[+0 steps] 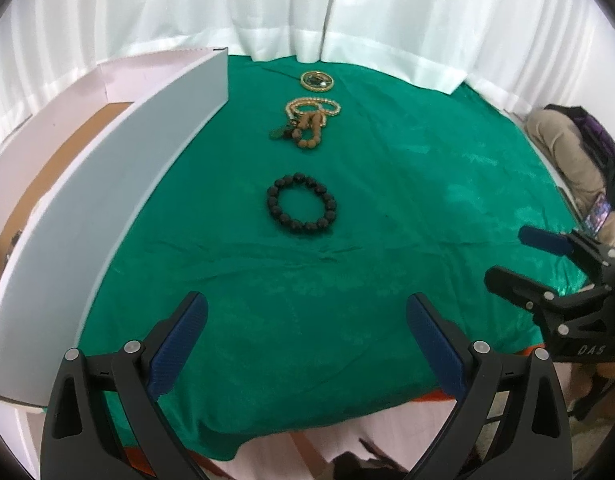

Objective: Organize jewelry
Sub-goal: 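Withdraw both tools from the box toward the remaining jewelry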

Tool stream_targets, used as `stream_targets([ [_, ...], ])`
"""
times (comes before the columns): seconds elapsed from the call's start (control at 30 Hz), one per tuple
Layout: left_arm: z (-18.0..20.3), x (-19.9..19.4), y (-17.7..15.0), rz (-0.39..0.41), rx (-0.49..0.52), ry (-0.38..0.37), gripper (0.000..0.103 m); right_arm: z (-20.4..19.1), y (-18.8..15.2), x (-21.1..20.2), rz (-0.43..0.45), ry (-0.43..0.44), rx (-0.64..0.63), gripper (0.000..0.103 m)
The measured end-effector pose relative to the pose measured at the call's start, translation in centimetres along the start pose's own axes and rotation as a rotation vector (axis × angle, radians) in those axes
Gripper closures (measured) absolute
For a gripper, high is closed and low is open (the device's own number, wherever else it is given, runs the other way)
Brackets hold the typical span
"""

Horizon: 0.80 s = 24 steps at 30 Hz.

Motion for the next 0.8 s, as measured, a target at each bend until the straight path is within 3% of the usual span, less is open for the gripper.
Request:
stream_targets([
  [0.8,-0.8,2.0,-0.8,-0.088,-0.008,0.062,0.003,0.2,-0.1,1.0,-0.058,-0.049,-0.023,0.010],
])
Point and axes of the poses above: each gripper's, at about its wrist camera, not at the fingertips, and x roughly the way its jaws point, z to its right, y to its top, the point moved 4 cm from there along x, roughly the way its jaws point, and after that the axes turned 1 degree about y, right-handed, at the moved point
